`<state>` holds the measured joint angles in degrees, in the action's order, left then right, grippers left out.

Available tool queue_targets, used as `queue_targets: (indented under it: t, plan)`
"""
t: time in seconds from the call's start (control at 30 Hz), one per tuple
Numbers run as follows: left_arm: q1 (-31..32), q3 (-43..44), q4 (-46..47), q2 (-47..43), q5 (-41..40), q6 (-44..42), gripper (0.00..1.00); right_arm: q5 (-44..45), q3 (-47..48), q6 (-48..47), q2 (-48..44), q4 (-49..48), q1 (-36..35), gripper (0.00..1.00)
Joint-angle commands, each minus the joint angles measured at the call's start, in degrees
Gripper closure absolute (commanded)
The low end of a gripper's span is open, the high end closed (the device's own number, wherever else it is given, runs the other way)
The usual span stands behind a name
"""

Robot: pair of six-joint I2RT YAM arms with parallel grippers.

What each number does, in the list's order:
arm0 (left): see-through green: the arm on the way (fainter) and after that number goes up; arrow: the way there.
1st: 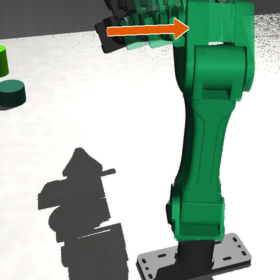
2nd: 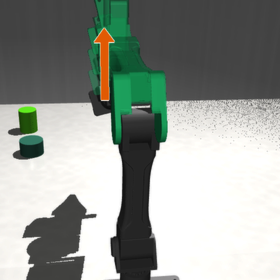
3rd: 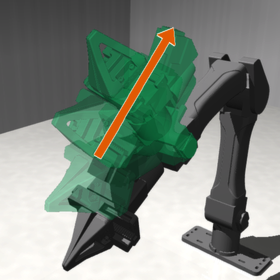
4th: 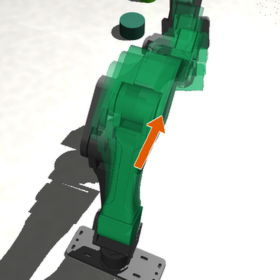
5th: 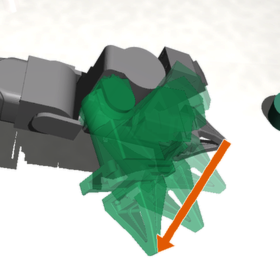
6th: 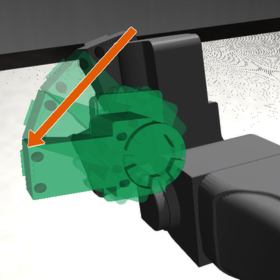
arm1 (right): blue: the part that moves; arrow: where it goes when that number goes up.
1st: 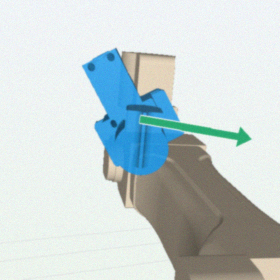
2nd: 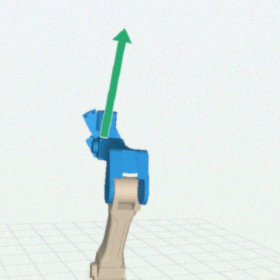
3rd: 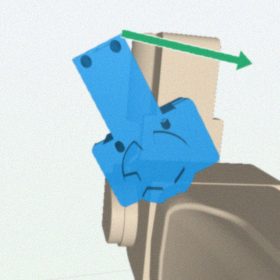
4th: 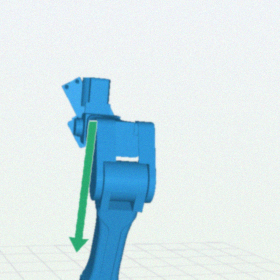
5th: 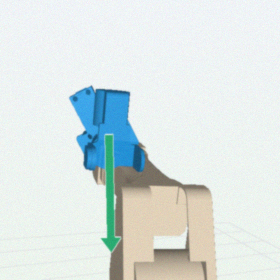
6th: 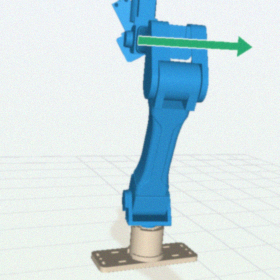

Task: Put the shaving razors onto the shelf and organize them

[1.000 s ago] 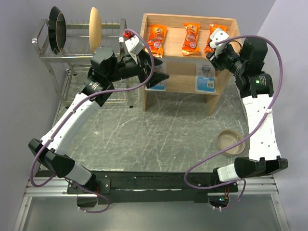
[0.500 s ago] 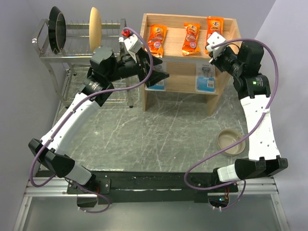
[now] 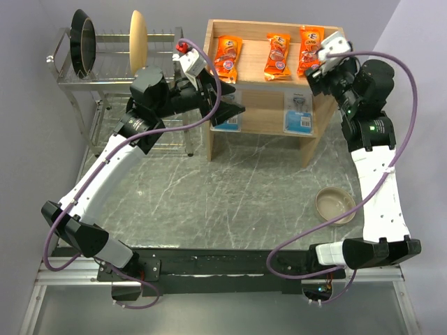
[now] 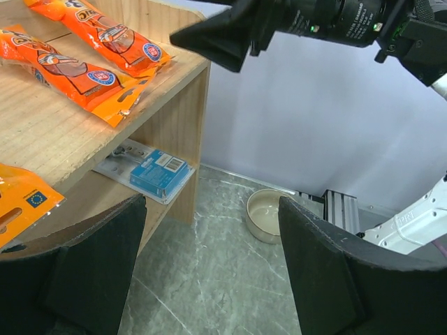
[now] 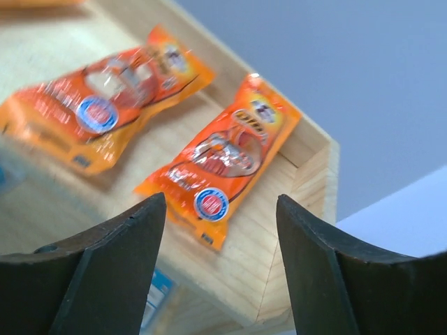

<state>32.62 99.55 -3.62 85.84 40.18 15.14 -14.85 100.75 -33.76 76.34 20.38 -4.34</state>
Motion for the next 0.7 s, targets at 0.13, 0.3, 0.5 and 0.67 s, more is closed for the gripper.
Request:
queue_targets:
  t: [0.13,0.3,0.5,0.67]
  plan:
    - [-0.45,-0.49,2.91,-1.29,0.60,1.04,0.18,9.14,10.42,22.59,9.00,-3.77,0.38,0.28]
    - [-0.63,-1.02,2.39,-1.91,0.07,0.42,0.18,10.27,18.32,26.20,15.42,1.57,0.38,0.30]
    - [-1.51,-2.34,2.56,-2.52,-0.02,0.77,0.18,9.49,23.08,26.81,18.67,8.25,0.38,0.31]
    - [-2.12,-2.52,3.18,-2.26,0.33,2.09,0.19,11.77,26.52,26.29,21.40,14.95,0.38,0.37]
